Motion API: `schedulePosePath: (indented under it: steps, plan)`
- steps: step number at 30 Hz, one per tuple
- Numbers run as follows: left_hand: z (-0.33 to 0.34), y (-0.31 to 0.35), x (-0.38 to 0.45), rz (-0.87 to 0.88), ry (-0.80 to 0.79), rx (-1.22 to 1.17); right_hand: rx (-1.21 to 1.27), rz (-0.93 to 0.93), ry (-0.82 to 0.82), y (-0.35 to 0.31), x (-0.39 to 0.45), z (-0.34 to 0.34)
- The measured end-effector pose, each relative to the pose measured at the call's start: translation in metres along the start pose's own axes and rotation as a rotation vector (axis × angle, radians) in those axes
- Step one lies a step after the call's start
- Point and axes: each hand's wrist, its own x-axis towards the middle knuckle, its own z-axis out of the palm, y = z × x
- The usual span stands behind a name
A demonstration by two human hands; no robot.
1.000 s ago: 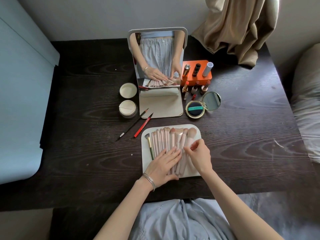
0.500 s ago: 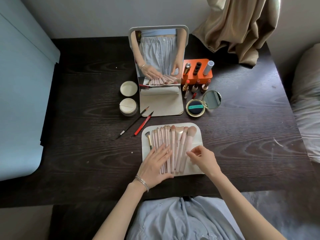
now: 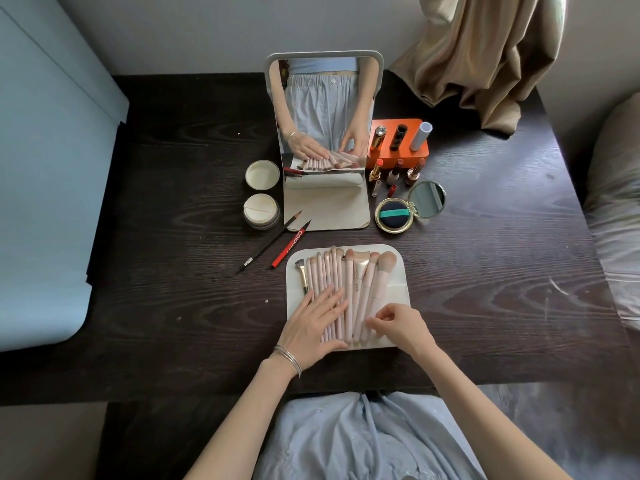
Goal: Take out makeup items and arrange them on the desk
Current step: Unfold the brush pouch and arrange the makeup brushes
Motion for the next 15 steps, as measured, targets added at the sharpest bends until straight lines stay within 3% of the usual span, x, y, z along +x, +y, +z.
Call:
schedulePosePath:
  steps: [11, 15]
  plan:
    - [-0.003, -0.015, -0.018, -0.054, -0.031, -0.074, 0.039, -0.029, -0.012, -0.002, -0.005, -0.008]
    - [-0.012, -0.006, -0.018, -0.254, 0.134, -0.199, -0.109, -0.056, 0.315, 0.006, -0.006, -0.023]
